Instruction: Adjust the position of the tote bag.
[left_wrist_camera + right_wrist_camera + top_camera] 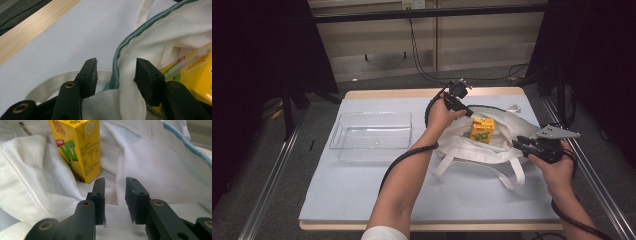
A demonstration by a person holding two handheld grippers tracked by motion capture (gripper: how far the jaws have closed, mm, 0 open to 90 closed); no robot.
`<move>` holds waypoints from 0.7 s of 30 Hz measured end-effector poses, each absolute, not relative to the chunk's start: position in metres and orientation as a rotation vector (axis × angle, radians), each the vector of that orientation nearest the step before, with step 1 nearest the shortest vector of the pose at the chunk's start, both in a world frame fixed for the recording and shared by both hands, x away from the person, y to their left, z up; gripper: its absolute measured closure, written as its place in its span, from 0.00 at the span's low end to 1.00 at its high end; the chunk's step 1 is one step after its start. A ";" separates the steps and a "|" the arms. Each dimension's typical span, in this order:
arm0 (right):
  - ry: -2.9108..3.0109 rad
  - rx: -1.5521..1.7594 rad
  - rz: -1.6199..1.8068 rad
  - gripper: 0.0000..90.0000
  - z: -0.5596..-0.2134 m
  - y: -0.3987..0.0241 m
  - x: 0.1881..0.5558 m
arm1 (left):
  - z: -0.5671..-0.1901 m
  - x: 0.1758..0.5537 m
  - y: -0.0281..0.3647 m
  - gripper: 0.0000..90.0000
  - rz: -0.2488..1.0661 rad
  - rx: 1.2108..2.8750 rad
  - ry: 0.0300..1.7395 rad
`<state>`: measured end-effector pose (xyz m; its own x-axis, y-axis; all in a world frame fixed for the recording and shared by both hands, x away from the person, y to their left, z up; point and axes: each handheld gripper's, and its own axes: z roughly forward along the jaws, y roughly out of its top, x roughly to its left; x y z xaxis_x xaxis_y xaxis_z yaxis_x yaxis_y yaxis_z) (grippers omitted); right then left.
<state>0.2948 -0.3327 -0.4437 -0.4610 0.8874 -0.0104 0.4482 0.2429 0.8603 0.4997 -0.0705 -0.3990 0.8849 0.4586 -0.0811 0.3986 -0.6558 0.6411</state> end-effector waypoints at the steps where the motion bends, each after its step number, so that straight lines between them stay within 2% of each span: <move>1: 2.015 1.215 1.146 0.76 -0.443 -0.332 0.294 | -0.398 0.499 -0.071 0.55 0.119 2.353 0.616; 9: 2.019 1.200 1.151 0.70 -0.435 -0.328 0.294 | -0.391 0.497 -0.066 0.53 0.108 2.343 0.604; 17: 2.033 1.205 1.153 0.65 -0.433 -0.324 0.294 | -0.385 0.497 -0.064 0.47 0.097 2.339 0.604; 21: 2.041 1.214 1.160 0.58 -0.432 -0.322 0.295 | -0.381 0.495 -0.063 0.46 0.093 2.344 0.587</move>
<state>0.2946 -0.3222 -0.4322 -0.4818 0.8762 0.0097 0.4565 0.2415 0.8563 0.4952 -0.0629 -0.3808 0.8945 0.4368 -0.0955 0.3859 -0.6464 0.6582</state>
